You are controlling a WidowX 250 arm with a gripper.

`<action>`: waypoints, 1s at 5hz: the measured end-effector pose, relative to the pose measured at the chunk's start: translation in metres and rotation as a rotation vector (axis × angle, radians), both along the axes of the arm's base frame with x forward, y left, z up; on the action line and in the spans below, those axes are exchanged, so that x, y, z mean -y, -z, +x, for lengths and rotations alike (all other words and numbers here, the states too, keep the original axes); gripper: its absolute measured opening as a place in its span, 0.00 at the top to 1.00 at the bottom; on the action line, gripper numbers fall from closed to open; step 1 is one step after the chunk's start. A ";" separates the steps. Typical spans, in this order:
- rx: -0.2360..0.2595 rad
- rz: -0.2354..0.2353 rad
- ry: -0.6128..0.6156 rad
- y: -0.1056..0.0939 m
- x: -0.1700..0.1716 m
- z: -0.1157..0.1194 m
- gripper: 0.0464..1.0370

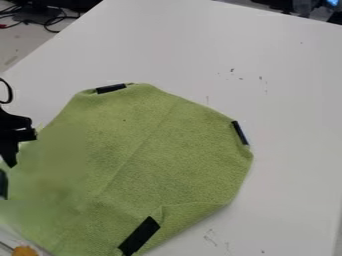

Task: Unfold the cloth from top right to left bottom

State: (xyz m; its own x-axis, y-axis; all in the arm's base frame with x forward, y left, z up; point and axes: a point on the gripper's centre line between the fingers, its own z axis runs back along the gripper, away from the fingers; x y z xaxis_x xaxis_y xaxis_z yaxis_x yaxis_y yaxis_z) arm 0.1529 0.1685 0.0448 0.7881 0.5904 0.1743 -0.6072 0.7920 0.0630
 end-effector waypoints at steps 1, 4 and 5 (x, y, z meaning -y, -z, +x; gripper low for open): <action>-0.022 0.022 0.007 -0.011 -0.001 -0.001 0.23; 0.019 0.091 0.395 -0.047 0.037 0.076 0.04; -0.003 0.061 0.527 -0.042 0.059 0.107 0.04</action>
